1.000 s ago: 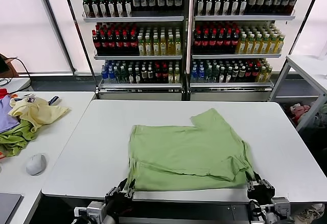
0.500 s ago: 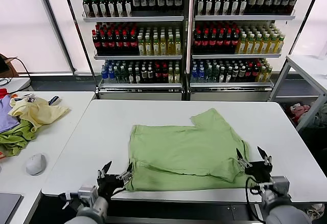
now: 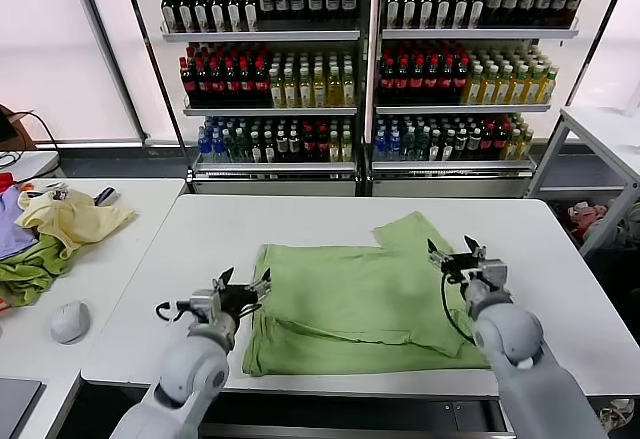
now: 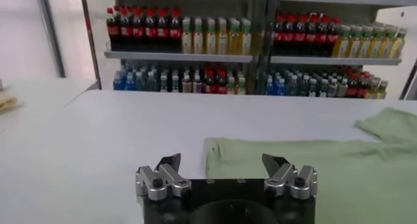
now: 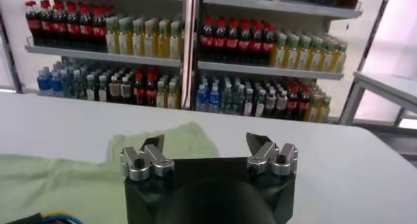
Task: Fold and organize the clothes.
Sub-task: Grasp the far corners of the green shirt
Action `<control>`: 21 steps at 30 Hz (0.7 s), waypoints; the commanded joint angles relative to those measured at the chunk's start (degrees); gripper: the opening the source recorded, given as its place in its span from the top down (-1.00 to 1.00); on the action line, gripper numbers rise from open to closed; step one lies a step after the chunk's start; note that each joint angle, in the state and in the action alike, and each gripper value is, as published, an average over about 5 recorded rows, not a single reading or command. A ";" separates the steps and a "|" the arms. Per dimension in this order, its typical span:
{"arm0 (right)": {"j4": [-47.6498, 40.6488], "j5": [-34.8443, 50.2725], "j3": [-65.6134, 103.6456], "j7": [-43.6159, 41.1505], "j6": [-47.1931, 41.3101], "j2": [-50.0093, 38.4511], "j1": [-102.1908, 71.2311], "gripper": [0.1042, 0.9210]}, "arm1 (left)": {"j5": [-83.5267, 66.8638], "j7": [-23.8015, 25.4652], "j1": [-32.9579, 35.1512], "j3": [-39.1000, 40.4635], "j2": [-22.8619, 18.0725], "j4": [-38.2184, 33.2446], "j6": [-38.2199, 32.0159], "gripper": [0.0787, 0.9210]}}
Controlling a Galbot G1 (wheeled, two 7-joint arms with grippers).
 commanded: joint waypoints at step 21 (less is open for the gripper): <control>-36.16 -1.17 -8.99 -0.89 -2.28 8.71 23.15 -0.76 | 2.58 -0.26 -19.48 5.73 -5.36 29.27 0.79 -0.77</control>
